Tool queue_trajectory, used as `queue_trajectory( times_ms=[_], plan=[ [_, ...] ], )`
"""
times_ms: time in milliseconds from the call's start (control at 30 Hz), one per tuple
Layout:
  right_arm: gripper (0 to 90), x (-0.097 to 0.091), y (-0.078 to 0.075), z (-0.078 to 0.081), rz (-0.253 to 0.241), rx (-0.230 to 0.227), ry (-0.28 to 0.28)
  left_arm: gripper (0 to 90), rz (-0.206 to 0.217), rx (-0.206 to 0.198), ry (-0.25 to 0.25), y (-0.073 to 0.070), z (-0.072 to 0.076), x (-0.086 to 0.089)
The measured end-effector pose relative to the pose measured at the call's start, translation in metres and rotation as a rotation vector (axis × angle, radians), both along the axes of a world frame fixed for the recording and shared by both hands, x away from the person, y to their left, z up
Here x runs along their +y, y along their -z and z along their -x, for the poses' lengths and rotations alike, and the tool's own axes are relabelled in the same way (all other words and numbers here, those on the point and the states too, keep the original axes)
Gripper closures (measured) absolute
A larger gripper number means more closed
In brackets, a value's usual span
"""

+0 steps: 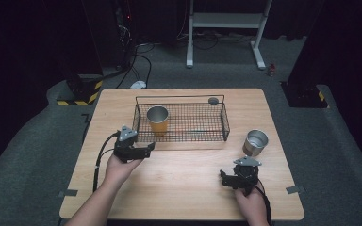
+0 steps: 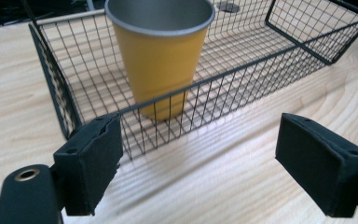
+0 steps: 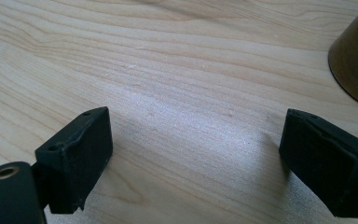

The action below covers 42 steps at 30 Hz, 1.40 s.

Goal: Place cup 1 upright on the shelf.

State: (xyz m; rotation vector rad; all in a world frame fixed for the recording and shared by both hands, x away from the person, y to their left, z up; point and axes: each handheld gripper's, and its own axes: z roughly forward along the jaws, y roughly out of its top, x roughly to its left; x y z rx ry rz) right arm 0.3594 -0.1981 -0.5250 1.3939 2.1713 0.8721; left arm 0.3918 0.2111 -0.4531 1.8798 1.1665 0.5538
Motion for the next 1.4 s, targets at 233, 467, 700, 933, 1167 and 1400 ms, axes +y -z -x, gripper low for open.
queue_trajectory(
  times_ms=[233, 467, 700, 933, 1167, 1400],
  plan=[
    [9.5, 0.000, 0.000, 0.000, 0.000, 0.000, 0.000, 15.5, -0.006, 0.024, -0.003, 0.014, 0.008, 0.007],
    [9.5, 0.000, 0.000, 0.000, 0.001, -0.001, 0.000, 15.4, -0.041, 0.076, -0.002, 0.034, 0.018, 0.014],
    [9.5, 0.000, 0.000, 0.000, -0.001, 0.000, 0.003, 15.0, -0.092, 0.151, -0.005, 0.055, 0.029, 0.023],
    [9.5, 0.000, 0.000, 0.000, -0.001, 0.000, 0.003, 14.5, -0.157, 0.176, -0.010, 0.066, 0.038, 0.027],
    [9.5, 0.000, 0.000, 0.000, -0.001, 0.000, 0.002, 13.8, -0.163, 0.162, -0.016, 0.070, 0.041, 0.031],
    [9.5, 0.000, 0.000, 0.000, -0.001, 0.000, 0.002, 0.3, -0.160, 0.132, -0.099, 0.077, 0.040, 0.027]
  ],
)
